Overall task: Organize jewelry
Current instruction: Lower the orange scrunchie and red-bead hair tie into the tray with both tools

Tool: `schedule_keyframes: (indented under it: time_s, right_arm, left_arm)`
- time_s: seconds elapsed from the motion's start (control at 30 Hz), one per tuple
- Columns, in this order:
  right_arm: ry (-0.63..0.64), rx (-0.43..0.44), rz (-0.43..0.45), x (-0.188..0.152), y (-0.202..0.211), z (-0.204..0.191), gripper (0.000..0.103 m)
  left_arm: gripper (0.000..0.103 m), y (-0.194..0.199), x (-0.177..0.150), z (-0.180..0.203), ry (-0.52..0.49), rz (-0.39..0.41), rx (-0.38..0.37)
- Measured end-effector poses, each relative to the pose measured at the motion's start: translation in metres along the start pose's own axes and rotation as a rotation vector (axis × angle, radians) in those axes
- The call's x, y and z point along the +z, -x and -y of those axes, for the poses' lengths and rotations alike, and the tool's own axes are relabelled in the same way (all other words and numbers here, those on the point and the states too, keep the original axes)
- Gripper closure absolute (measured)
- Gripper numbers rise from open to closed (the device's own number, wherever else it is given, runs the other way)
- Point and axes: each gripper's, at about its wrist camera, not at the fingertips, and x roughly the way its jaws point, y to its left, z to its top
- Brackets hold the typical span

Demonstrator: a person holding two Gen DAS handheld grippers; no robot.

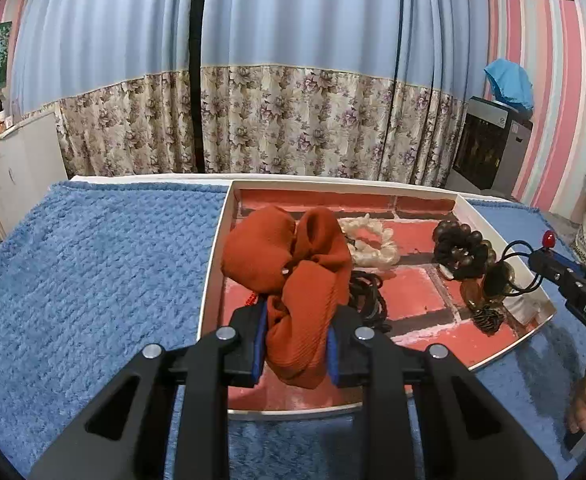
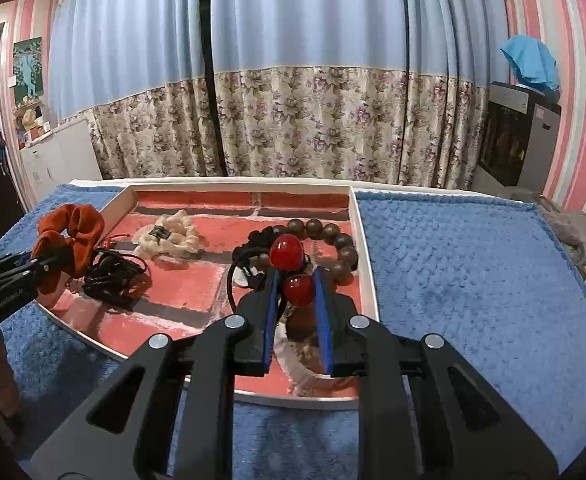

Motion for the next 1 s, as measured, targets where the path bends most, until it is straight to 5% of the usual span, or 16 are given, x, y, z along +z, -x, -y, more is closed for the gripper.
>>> schedule_keyframes:
  time_s: [1.0]
  right_arm:
    - [-0.002,-0.036,-0.048,-0.010,-0.015,0.001,0.085]
  left_arm:
    - [0.079,-0.014,-0.006,0.001,-0.001,-0.051,-0.015]
